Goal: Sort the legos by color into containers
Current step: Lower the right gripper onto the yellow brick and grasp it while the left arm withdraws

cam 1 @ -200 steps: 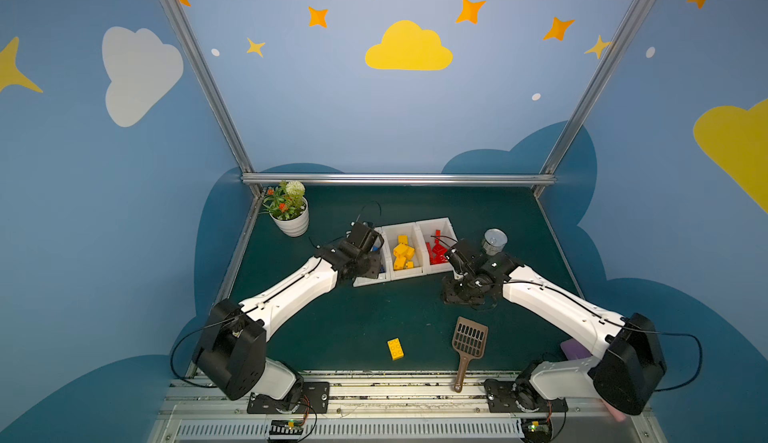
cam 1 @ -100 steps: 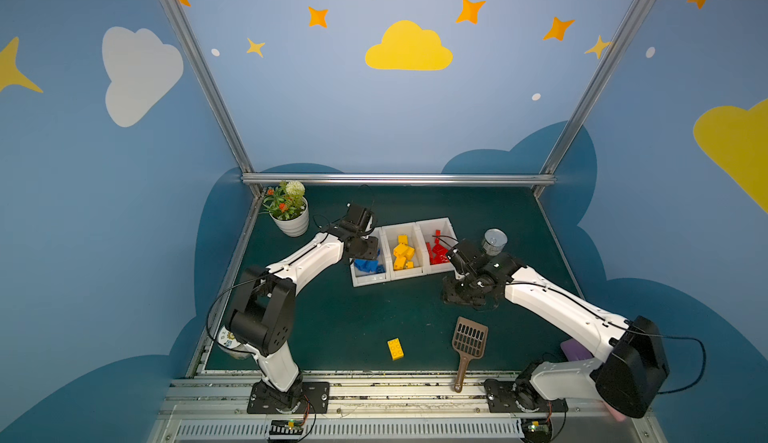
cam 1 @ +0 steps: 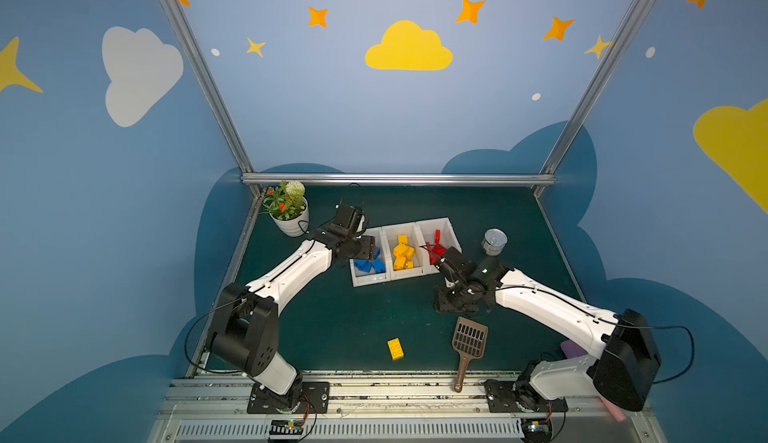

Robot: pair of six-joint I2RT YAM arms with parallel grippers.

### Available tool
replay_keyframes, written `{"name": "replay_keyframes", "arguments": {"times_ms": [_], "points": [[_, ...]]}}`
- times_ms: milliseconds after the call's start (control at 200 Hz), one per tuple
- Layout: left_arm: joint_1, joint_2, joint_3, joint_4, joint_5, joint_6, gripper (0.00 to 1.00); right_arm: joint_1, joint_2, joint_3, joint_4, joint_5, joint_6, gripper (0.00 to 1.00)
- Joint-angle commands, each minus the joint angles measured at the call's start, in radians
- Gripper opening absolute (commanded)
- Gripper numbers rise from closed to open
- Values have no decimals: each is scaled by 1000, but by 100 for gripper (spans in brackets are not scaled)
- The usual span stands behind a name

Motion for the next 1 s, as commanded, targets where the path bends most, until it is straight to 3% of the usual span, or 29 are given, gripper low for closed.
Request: {"name": "replay_keyframes", "arguments": {"times_ms": [0, 451, 731, 996], "points": [[18, -74, -52, 5, 5, -24, 74, 69, 71, 45, -3, -26, 20, 60], [37, -413, -311, -3, -58, -94, 76, 320, 422, 288, -33, -96, -14, 59], [38, -554, -435, 10, -68, -162, 76, 347, 501, 333, -48, -127, -31, 57], [37, -600, -474, -1, -74, -181, 77, 355, 557, 342, -55, -131, -36, 52]]}}
